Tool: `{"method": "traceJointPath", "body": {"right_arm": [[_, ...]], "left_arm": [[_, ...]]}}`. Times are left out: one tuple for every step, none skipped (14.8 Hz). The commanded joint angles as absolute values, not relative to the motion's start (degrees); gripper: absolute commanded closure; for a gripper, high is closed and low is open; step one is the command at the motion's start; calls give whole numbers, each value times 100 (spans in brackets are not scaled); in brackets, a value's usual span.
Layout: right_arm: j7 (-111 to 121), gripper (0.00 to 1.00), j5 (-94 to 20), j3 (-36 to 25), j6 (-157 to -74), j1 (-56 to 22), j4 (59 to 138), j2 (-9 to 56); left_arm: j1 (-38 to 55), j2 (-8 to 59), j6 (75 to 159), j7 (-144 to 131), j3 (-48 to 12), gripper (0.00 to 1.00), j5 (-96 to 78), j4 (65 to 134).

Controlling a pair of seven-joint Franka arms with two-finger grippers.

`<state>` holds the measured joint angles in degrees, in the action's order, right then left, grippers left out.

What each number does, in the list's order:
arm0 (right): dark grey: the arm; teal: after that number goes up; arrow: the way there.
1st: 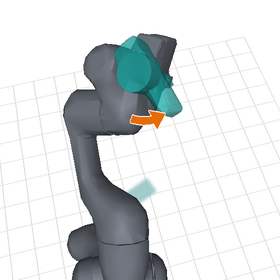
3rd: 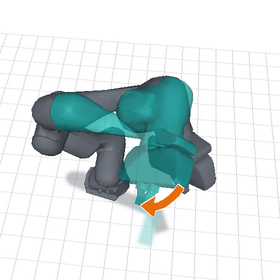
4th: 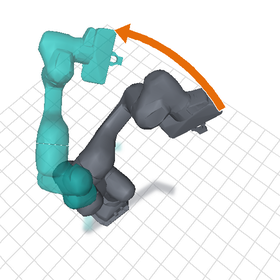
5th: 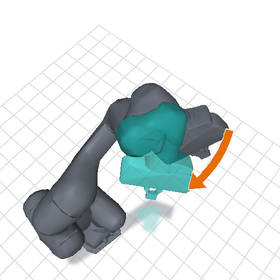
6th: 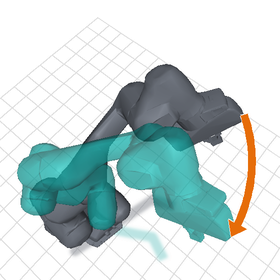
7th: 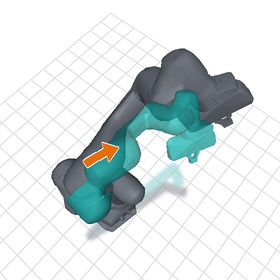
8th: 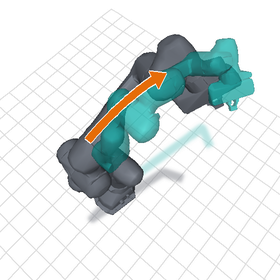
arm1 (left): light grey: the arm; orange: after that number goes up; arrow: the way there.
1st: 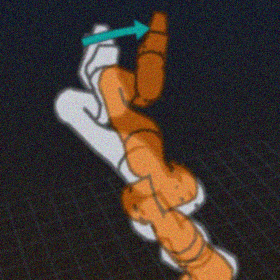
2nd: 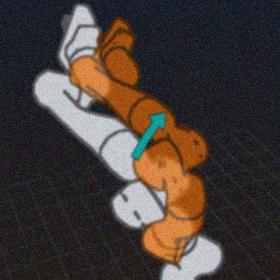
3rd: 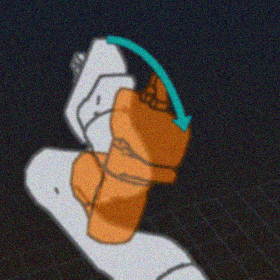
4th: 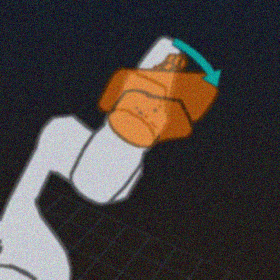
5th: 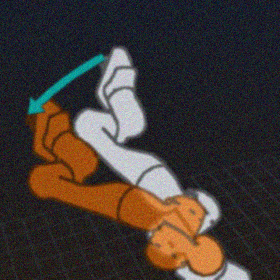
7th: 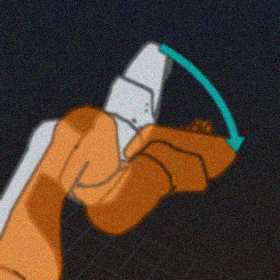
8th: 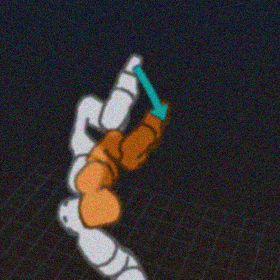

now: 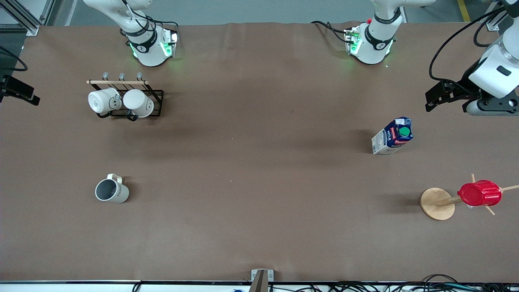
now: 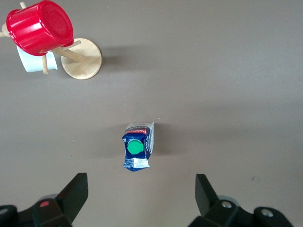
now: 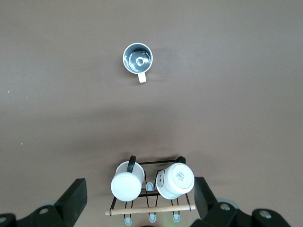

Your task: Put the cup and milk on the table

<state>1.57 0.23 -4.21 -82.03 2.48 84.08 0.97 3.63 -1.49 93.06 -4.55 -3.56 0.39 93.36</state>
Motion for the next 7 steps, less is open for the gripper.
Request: {"method": "traceJointPath", "body": {"right_arm": [[202,0,9,-413,-8209,272,8464,62],[211,0,9,-413,-8218,264,8464,62],[263,0,9,-413,-8253,255,8464,62],[272,0,9,-413,-8323,255,8481,149],[272,0,9,-413,-8541,246,8603,332],[290,0,9,-413,-8961,246,8839,421],[299,0,9,-404,-9382,246,9112,474]], "left_arm": [[352,-18,9456,-483,-352,0,44,9360],[352,17,9561,-501,-352,1,53,9395],[343,96,9589,-501,-352,1,53,9413],[282,175,9598,-466,-352,1,61,9439],[220,245,9659,-379,-352,1,70,9474],[202,272,9790,-369,-360,1,70,9623],[185,264,9991,-369,-352,2,70,9824]]}}
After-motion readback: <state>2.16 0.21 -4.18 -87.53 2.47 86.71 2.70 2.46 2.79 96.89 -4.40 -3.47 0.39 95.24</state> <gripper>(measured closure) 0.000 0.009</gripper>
